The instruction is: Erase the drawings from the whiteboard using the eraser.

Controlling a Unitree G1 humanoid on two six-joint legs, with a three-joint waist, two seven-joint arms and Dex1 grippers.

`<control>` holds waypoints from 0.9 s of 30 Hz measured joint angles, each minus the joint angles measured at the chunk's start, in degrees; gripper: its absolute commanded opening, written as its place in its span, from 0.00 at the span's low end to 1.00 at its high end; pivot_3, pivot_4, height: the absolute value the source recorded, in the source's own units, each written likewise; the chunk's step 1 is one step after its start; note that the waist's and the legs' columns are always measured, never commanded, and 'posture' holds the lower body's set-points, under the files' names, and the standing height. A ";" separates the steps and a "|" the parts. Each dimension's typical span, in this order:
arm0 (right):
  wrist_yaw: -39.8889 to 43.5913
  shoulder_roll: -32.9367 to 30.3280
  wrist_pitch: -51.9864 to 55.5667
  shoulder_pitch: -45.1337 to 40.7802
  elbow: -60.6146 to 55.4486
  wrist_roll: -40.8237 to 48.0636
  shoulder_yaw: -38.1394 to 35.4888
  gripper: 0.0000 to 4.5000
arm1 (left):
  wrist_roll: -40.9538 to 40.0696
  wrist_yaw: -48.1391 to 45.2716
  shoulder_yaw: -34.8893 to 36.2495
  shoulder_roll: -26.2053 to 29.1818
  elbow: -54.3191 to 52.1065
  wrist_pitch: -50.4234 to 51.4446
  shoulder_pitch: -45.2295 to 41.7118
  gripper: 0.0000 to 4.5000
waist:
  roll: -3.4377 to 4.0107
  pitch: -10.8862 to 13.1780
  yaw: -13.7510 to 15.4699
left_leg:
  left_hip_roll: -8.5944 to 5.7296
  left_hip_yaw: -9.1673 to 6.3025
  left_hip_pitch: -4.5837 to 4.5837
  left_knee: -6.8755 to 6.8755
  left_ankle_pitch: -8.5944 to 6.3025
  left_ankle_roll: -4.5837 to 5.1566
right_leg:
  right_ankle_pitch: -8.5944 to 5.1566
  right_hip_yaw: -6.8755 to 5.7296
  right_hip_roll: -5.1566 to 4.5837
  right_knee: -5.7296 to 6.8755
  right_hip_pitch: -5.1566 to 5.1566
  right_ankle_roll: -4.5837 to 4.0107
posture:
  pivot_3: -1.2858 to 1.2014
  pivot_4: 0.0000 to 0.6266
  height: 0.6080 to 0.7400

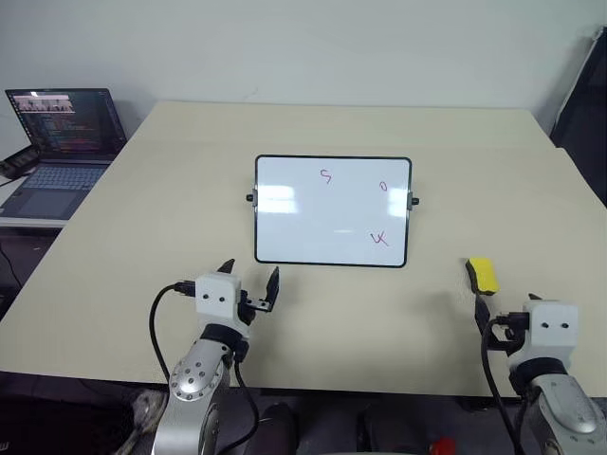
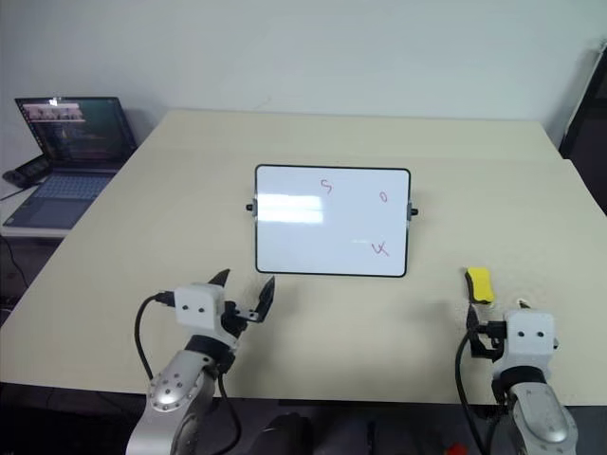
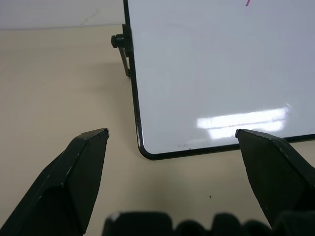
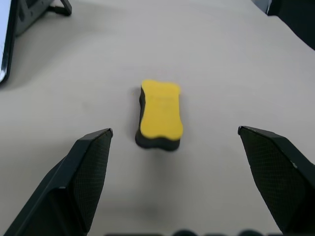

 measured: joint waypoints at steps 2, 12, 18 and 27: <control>-0.01 0.15 0.52 1.08 -1.66 0.03 -0.12 1.00 | -0.19 -0.64 0.03 0.03 0.30 -0.14 0.03 1.00 | 0.00 0.00 -0.02 | 0.01 0.00 0.00 0.00 0.00 0.00 | 0.00 0.00 0.01 0.00 0.00 0.00 | 0.52 0.24 1.00; -0.78 0.85 1.23 -0.51 -2.72 -0.14 -0.09 1.00 | -0.65 -2.54 -0.80 0.36 4.36 -2.20 -3.97 1.00 | 0.00 -0.01 0.00 | 0.00 0.02 0.01 0.00 0.00 0.00 | 0.00 -0.03 0.01 0.00 0.02 0.00 | 0.52 0.24 1.00; -2.44 2.57 1.09 -1.82 -2.00 -0.87 2.04 1.00 | -1.05 -3.21 0.47 0.73 9.29 -4.07 -7.56 1.00 | 0.00 -0.01 -0.04 | 0.00 0.00 0.02 0.00 0.00 0.00 | 0.00 -0.06 0.01 0.01 0.00 0.00 | 0.52 0.24 1.00; -2.49 2.64 -0.29 -0.65 -0.41 -0.69 0.24 1.00 | -1.00 -3.18 -0.14 0.20 10.28 -4.93 -8.10 1.00 | 0.00 -0.01 -0.01 | 0.00 0.00 0.02 0.01 0.00 0.00 | 0.00 -0.05 0.00 0.01 0.01 0.00 | 0.52 0.24 1.00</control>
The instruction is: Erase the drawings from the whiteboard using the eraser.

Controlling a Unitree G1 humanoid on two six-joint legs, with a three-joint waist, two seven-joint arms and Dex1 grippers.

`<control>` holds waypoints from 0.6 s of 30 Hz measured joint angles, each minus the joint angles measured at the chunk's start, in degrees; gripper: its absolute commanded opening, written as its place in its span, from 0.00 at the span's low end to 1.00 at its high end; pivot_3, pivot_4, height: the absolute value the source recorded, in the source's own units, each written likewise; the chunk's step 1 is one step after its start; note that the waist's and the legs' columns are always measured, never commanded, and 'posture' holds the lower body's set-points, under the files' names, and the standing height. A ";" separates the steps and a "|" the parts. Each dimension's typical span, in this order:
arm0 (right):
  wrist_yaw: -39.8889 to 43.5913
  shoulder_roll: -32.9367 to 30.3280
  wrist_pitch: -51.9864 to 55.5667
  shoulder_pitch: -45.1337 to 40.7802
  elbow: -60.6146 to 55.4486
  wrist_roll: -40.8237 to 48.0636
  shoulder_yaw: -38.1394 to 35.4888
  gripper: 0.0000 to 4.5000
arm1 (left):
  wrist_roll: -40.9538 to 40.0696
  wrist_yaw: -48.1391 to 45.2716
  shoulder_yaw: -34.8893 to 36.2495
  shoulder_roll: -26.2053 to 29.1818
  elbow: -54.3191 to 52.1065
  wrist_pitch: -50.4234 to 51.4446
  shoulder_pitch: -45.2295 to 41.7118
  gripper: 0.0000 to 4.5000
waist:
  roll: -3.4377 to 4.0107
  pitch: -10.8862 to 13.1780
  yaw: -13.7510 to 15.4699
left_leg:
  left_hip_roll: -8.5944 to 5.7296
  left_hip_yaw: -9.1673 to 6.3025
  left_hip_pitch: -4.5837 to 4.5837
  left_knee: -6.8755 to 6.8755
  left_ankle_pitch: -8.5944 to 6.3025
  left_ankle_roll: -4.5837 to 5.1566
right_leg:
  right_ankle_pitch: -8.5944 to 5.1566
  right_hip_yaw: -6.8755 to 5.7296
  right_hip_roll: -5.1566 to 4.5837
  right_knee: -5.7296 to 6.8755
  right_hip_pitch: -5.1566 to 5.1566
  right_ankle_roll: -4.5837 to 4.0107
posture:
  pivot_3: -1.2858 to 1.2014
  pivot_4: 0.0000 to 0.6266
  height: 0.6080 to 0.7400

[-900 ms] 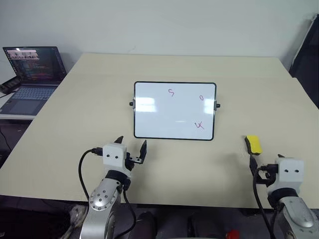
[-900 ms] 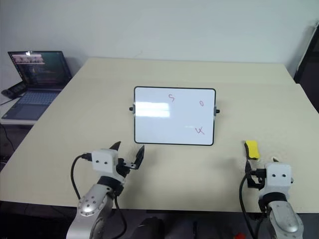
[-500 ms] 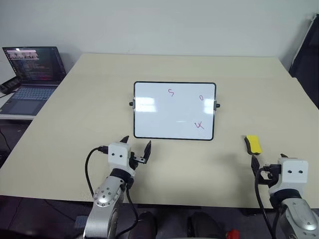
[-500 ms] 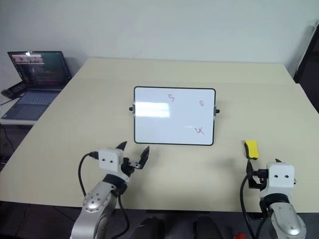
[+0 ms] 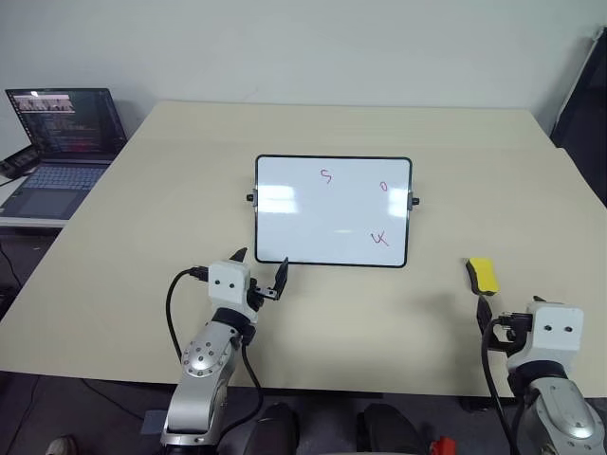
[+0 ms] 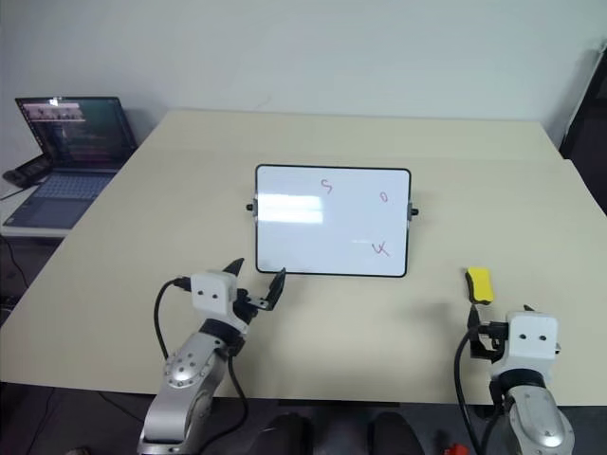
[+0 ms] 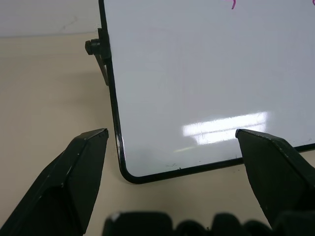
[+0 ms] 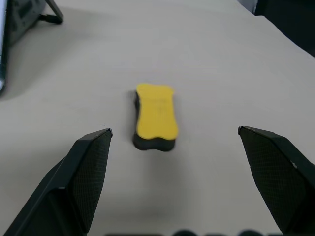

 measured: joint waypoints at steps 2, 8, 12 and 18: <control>-0.16 0.02 0.09 -0.89 0.19 0.06 -0.35 1.00 | -0.12 -0.52 -0.15 0.55 0.01 0.37 -0.94 1.00 | 0.00 0.00 -0.10 | 0.02 0.01 0.02 0.00 0.00 0.00 | 0.00 0.00 0.02 0.04 -0.01 0.00 | 0.52 0.24 1.00; -0.51 -0.38 5.58 -5.40 -1.06 0.76 -1.10 1.00 | -6.03 -10.75 -1.50 4.84 0.57 4.20 -10.94 1.00 | 0.03 -0.02 0.08 | -0.02 0.06 -0.02 0.04 0.01 -0.01 | 0.00 -0.08 0.07 0.03 0.03 0.00 | 0.52 0.24 1.00; -1.25 -0.49 11.69 -9.60 -2.31 2.52 -1.90 1.00 | -11.58 -22.44 -5.65 8.57 1.88 7.98 -16.80 1.00 | 0.04 -0.02 -0.09 | 0.00 0.10 0.00 0.03 0.01 -0.01 | 0.00 -0.08 0.13 0.05 0.00 -0.01 | 0.52 0.24 1.00; -1.65 -1.32 20.91 -17.21 -2.57 4.77 -3.01 1.00 | -12.80 -39.19 -11.39 12.17 10.22 5.67 -25.10 1.00 | 0.07 -0.03 -0.18 | 0.01 0.15 0.02 0.02 0.01 0.00 | 0.01 -0.06 0.36 0.06 -0.01 -0.01 | 0.52 0.24 1.00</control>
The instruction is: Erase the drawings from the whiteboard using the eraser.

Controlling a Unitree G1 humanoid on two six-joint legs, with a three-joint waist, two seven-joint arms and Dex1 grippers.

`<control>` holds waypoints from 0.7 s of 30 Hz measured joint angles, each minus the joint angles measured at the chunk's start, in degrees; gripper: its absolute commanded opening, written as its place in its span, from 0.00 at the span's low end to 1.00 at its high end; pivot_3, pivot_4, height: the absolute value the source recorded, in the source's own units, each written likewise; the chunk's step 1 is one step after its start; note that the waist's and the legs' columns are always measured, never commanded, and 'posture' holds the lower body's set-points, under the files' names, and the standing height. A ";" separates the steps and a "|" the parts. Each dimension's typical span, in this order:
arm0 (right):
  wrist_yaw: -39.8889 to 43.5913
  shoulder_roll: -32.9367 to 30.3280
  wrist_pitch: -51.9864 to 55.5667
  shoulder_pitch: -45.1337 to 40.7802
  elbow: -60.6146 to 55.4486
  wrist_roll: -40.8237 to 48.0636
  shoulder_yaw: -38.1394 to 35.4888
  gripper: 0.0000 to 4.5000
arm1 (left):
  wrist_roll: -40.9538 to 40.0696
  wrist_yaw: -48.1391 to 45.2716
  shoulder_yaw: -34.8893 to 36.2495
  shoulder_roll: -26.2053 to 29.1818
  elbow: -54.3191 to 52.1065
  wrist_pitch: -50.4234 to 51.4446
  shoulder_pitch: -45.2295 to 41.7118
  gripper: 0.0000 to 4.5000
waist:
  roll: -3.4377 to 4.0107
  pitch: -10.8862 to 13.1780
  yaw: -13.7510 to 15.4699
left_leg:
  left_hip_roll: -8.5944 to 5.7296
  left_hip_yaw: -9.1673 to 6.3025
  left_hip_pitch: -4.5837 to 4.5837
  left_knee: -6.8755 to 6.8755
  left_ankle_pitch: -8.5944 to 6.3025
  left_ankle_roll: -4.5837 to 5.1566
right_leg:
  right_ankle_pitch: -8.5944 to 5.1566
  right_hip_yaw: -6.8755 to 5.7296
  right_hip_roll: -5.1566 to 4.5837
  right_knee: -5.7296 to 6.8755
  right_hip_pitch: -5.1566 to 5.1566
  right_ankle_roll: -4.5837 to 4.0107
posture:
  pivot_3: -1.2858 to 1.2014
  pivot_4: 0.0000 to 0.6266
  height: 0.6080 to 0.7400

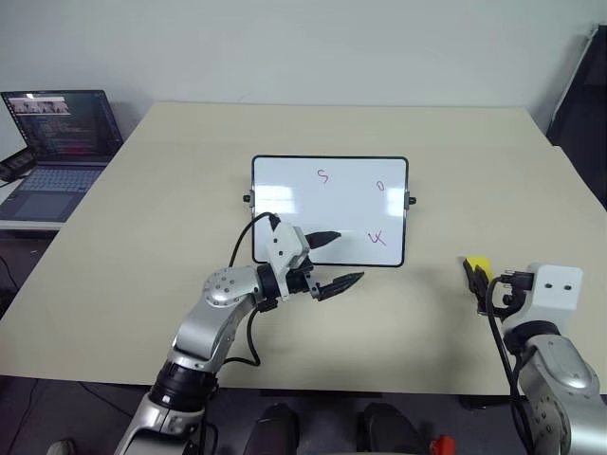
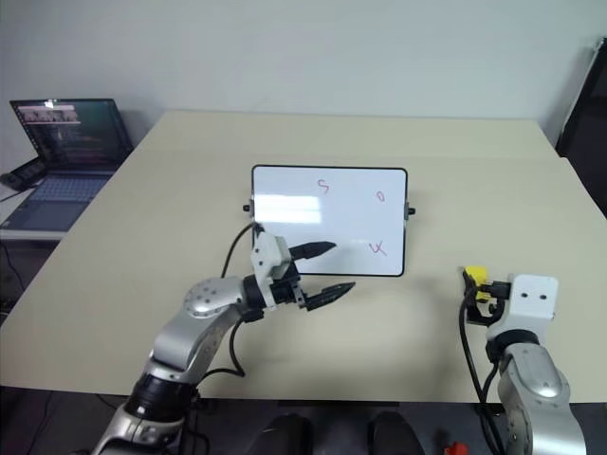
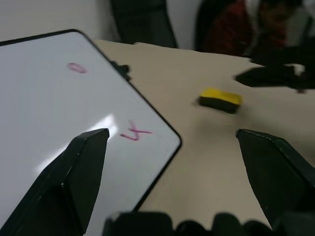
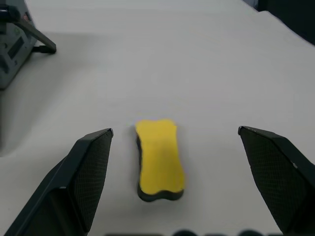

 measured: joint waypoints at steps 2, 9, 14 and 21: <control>0.05 -0.30 1.34 -2.52 1.39 0.49 -0.56 1.00 | 0.64 -4.84 -1.96 -0.40 6.57 -3.25 -3.47 1.00 | 0.00 0.00 0.02 | -0.02 0.01 -0.02 0.04 0.00 0.01 | 0.00 -0.01 0.00 0.00 0.01 0.00 | 0.52 0.24 1.00; 0.47 -1.05 5.48 -7.89 8.75 3.50 -2.48 1.00 | 6.06 -12.56 -6.27 -5.52 26.36 -16.20 -13.55 1.00 | -0.01 0.01 0.08 | -0.03 0.01 -0.25 0.09 0.00 0.02 | 0.00 -0.03 0.00 -0.02 -0.15 0.00 | 0.52 0.24 1.00; 0.21 -1.03 6.31 -11.86 13.01 4.99 -3.85 1.00 | 9.69 -13.25 -7.18 -11.08 37.03 -23.68 -20.05 1.00 | -0.01 0.01 0.02 | -0.04 0.01 -0.28 0.09 0.00 0.03 | 0.00 -0.06 0.01 -0.03 -0.16 0.00 | 0.52 0.24 1.00; -0.81 -0.39 6.61 -13.20 16.97 6.58 -4.63 1.00 | 11.52 -13.92 -7.28 -15.57 41.95 -27.88 -22.82 1.00 | -0.01 0.00 -0.20 | -0.02 0.05 -0.29 0.09 0.00 0.04 | 0.00 -0.02 0.02 0.02 -0.20 0.01 | 0.52 0.24 1.00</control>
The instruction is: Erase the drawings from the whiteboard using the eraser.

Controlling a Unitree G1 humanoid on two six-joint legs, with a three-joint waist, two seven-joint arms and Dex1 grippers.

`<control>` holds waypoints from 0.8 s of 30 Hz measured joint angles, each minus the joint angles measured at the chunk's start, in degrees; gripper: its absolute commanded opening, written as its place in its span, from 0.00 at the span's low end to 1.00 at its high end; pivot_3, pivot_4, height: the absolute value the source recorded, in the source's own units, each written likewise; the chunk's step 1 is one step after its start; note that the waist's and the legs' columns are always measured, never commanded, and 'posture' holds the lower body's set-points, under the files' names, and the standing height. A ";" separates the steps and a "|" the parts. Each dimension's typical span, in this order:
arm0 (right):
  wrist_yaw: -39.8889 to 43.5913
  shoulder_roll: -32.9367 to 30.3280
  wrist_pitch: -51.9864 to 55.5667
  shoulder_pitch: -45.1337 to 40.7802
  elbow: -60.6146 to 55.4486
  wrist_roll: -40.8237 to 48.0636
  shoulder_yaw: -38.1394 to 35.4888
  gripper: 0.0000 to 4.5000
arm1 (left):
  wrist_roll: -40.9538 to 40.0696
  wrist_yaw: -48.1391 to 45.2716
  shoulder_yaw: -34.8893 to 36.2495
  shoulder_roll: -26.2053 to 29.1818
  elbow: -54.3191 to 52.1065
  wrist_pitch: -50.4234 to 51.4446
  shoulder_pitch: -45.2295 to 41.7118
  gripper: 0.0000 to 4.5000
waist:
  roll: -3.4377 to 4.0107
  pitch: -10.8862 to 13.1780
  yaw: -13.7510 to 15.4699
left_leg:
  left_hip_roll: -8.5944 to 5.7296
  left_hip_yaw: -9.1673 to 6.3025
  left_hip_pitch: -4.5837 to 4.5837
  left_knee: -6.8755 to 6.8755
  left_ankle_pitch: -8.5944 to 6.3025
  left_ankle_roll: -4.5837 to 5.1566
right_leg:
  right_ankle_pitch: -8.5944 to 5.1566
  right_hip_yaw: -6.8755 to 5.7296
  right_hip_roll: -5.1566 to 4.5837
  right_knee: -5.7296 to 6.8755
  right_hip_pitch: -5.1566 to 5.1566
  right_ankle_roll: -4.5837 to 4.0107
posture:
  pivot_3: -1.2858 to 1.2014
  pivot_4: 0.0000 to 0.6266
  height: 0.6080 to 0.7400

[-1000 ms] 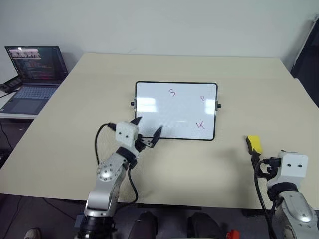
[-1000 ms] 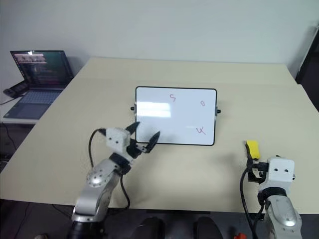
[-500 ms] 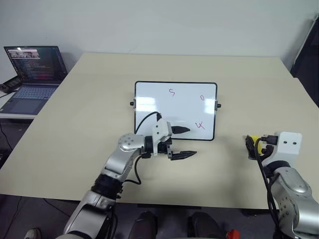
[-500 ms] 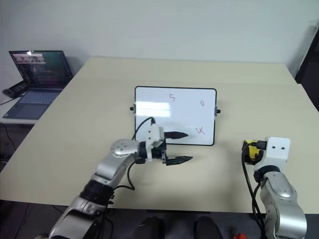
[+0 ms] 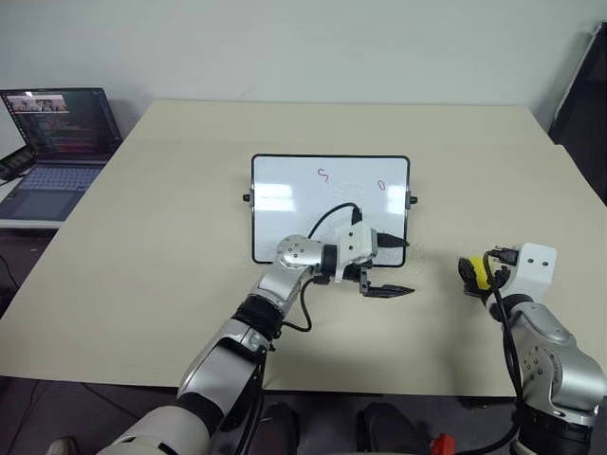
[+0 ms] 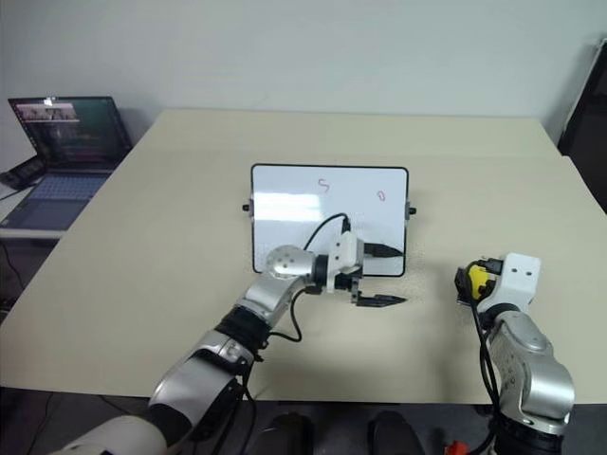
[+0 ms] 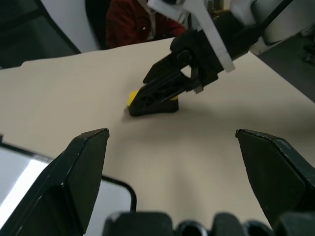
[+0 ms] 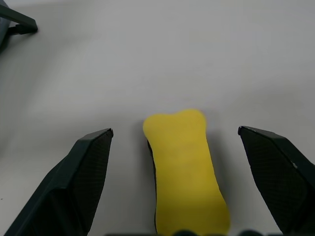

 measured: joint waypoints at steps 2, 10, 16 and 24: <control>-0.40 0.15 0.01 -0.30 0.87 0.16 -0.48 1.00 | 0.28 -0.37 0.00 -0.06 0.11 -0.34 0.00 1.00 | 0.00 0.00 0.02 | 0.00 -0.01 0.01 0.01 0.00 0.00 | 0.00 0.00 0.00 0.02 0.00 0.00 | 0.52 0.24 1.00; -1.37 0.95 0.18 -0.11 2.34 1.11 -0.52 1.00 | 1.31 -0.68 0.06 0.51 0.09 -0.42 0.40 1.00 | 0.00 0.00 0.08 | -0.01 -0.03 -0.01 0.02 0.00 0.00 | 0.00 -0.01 0.00 0.03 0.00 0.00 | 0.52 0.24 1.00; -1.38 0.86 0.15 -0.10 2.55 1.21 -0.50 1.00 | 1.42 -0.61 0.06 0.52 -0.35 -0.16 0.43 1.00 | 0.00 0.00 0.09 | -0.01 -0.04 0.00 0.03 0.00 0.00 | 0.00 -0.01 0.00 0.03 0.01 0.00 | 0.52 0.24 1.00; -1.38 0.40 -0.15 -0.29 3.15 1.22 -0.46 1.00 | 1.63 -0.32 0.06 0.62 -1.62 -0.04 0.80 1.00 | 0.00 0.00 0.09 | -0.01 -0.04 0.01 0.04 0.00 0.00 | 0.00 -0.01 0.00 0.04 0.02 0.00 | 0.52 0.24 1.00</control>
